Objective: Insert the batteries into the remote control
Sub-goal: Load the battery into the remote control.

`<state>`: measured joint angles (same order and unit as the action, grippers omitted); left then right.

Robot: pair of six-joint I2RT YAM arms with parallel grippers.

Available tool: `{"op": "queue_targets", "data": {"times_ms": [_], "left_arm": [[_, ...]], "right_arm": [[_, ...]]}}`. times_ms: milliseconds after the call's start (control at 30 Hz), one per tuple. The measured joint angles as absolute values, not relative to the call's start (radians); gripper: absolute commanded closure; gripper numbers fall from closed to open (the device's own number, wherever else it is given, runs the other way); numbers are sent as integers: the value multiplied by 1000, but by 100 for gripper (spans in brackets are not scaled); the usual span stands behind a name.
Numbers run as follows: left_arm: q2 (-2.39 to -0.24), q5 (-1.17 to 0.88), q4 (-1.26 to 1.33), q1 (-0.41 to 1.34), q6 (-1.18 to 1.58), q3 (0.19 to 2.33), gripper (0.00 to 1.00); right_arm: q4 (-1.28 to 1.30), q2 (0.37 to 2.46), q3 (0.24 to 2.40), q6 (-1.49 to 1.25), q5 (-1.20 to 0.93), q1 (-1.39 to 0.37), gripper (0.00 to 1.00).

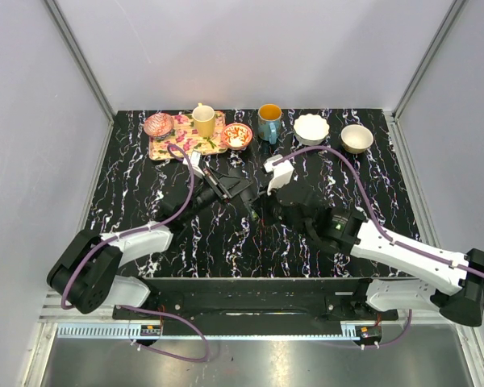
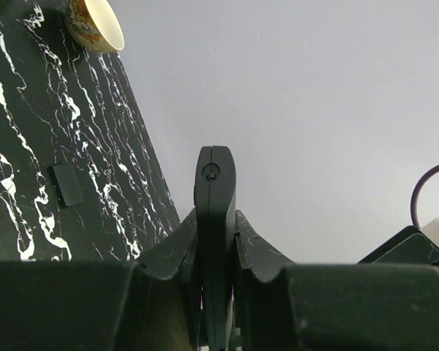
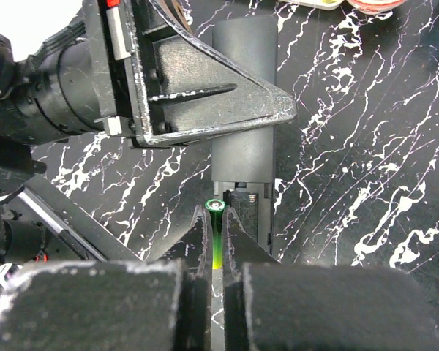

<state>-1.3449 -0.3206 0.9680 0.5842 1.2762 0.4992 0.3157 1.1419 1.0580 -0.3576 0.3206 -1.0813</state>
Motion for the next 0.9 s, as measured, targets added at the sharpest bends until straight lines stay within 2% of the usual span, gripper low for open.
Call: {"op": "queue_targets", "data": {"times_ms": [900], "left_arm": [[-1352,-370,968,592,1295,519,100]], "right_arm": [[276,1192,1049,-313,385,-1085,100]]}}
